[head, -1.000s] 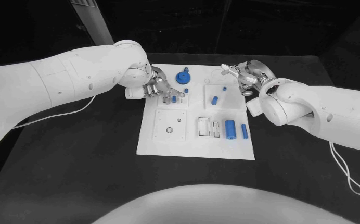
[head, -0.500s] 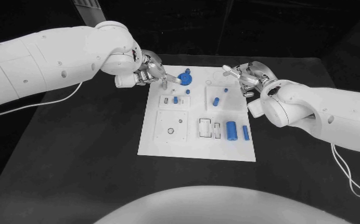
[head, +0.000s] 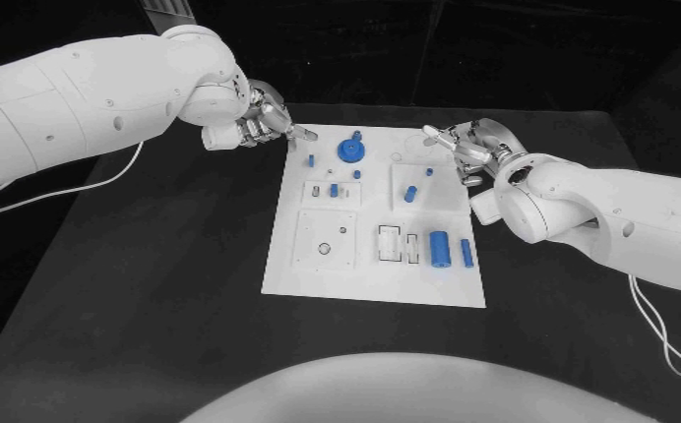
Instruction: Assemble the parts on the task board
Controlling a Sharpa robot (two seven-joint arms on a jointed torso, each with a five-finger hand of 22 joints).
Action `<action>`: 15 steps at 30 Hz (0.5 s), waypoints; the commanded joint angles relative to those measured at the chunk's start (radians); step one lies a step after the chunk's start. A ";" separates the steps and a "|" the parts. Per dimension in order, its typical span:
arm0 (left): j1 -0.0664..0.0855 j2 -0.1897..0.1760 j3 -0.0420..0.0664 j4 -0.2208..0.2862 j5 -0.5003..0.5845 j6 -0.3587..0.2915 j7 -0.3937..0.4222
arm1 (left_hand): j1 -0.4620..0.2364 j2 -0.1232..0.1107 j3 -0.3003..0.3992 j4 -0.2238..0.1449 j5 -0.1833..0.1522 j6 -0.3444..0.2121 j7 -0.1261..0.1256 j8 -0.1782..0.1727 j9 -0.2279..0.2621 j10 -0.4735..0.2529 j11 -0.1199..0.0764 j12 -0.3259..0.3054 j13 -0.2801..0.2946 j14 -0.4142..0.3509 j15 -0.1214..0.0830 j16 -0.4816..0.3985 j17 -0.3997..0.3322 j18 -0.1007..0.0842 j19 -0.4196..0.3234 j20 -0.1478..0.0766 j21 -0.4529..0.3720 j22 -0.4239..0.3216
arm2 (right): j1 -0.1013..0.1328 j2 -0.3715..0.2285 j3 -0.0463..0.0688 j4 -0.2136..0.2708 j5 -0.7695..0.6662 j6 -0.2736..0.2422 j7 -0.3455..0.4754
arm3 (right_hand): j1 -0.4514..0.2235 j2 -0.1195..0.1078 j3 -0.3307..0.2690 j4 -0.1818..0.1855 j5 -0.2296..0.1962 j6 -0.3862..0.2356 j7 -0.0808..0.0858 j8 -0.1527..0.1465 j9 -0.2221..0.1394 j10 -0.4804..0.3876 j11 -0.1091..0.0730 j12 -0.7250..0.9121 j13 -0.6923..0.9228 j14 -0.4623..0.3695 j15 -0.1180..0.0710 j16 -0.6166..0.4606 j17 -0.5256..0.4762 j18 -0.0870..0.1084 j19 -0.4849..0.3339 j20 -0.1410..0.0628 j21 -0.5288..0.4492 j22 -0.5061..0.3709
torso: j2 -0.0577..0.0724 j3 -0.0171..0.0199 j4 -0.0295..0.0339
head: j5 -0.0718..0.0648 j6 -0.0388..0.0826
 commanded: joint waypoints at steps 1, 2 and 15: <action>-0.007 0.012 0.000 -0.031 -0.004 0.041 0.007 | 0.010 0.001 -0.007 0.001 0.004 -0.002 -0.001 0.004 0.001 0.108 0.002 0.002 0.263 0.106 0.007 0.002 0.263 -0.007 0.103 0.005 0.004 0.263 | 0.001 0.000 0.000 0.003 0.002 0.005 0.007 | 0.007 0.004 -0.005 -0.001 -0.002 0.001 -0.002 0.002 -0.002 0.104 -0.009 0.003 0.263 0.104 -0.006 0.002 0.263 0.020 0.001 -0.007 -0.006 0.153 | 0.000 -0.0008 -0.0016 | -0.001 0.002; -0.011 0.016 0.000 -0.040 -0.005 0.049 0.009 | 0.011 0.000 -0.008 0.001 0.005 -0.001 -0.002 0.004 0.001 0.108 0.002 0.002 0.263 0.106 0.007 0.002 0.263 -0.007 0.103 0.005 0.004 0.263 | 0.001 0.000 0.000 0.003 0.002 0.004 0.007 | 0.007 0.004 -0.005 -0.001 -0.002 0.001 -0.002 0.002 -0.002 0.104 -0.009 0.003 0.263 0.104 -0.006 0.002 0.263 0.020 0.001 -0.007 -0.006 0.153 | 0.001 -0.0010 -0.0013 | -0.001 0.001; -0.060 0.080 0.000 -0.142 -0.008 0.079 0.059 | 0.028 0.000 -0.021 0.002 -0.011 0.000 -0.002 0.001 -0.001 0.108 0.001 0.002 0.263 0.106 0.005 0.002 0.263 -0.007 0.103 0.003 0.004 0.263 | 0.001 0.001 0.000 0.005 0.002 0.001 0.008 | 0.008 0.007 -0.005 -0.001 0.000 0.002 -0.003 0.003 -0.002 0.104 -0.009 0.003 0.263 0.104 -0.006 0.002 0.263 0.020 0.001 -0.007 -0.005 0.153 | 0.001 -0.0015 -0.0021 | 0.001 0.008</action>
